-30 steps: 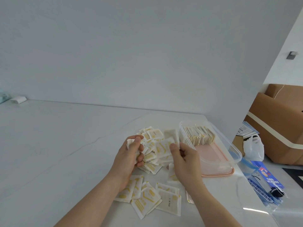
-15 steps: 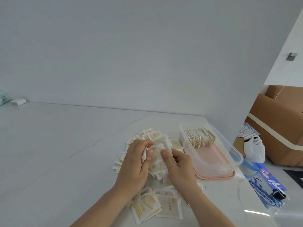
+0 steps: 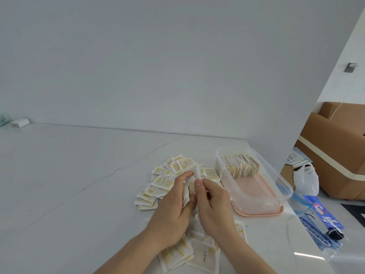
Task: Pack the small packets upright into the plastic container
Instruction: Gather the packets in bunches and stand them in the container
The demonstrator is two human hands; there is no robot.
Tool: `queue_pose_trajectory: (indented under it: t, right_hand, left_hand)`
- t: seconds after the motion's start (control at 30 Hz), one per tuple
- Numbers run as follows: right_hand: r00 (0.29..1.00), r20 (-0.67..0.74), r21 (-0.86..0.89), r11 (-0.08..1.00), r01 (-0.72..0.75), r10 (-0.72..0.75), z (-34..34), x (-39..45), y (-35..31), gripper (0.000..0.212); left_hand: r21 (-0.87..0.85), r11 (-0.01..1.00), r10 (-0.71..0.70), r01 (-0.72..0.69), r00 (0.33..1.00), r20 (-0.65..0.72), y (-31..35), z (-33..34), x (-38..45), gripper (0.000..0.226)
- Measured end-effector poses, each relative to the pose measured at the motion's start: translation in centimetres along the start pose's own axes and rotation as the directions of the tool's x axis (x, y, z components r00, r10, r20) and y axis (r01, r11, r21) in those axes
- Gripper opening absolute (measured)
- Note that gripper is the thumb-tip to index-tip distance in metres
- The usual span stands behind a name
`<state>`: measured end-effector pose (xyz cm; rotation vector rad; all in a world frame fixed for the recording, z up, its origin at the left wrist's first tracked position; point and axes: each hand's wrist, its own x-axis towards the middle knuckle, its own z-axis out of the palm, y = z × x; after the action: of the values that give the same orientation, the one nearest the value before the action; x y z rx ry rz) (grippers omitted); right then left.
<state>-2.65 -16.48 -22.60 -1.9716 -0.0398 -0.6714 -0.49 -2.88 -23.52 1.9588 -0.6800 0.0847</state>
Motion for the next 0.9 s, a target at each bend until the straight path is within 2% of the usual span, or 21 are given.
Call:
queue_pose_trajectory:
  t: [0.37, 0.5, 0.57, 0.67, 0.73, 0.8, 0.9]
  right_hand:
    - [0.992, -0.071, 0.139, 0.985, -0.098, 0.108, -0.1, 0.0, -0.6, 0.039]
    - [0.967, -0.160, 0.264, 0.953, -0.151, 0.198, -0.2, 0.4, -0.6, 0.039]
    - [0.945, -0.188, 0.333, 0.922, -0.196, 0.269, -0.3, 0.7, -0.5, 0.038]
    - [0.922, -0.193, 0.386, 0.890, -0.243, 0.336, -0.4, 1.0, -0.2, 0.038]
    - [0.902, -0.177, 0.439, 0.852, -0.285, 0.393, -0.4, 1.0, -0.1, 0.038]
    - [0.873, -0.153, 0.514, 0.792, -0.330, 0.463, -0.4, 1.0, -0.2, 0.037]
    - [0.808, -0.122, 0.640, 0.668, -0.380, 0.577, -0.7, 1.0, -0.7, 0.034]
  left_hand:
    - [-0.161, 0.985, -0.046, 0.054, 0.997, 0.055, 0.3, 0.6, 0.1, 0.054]
    - [-0.179, 0.978, -0.108, 0.103, 0.994, -0.019, 1.1, 0.0, 0.4, 0.045]
    - [-0.294, 0.940, -0.198, 0.171, 0.978, -0.061, 0.7, -0.2, 0.9, 0.046]
    - [-0.539, 0.791, -0.353, 0.290, 0.936, -0.014, 0.7, -0.3, 1.4, 0.041]
    - [-0.621, 0.728, -0.342, 0.289, 0.939, 0.036, 1.0, -0.2, 1.3, 0.029]
    - [-0.647, 0.712, -0.280, 0.273, 0.955, 0.095, 1.5, 0.1, 1.0, 0.021]
    - [-0.582, 0.769, -0.190, 0.266, 0.963, 0.190, 1.9, 0.6, 0.4, 0.042]
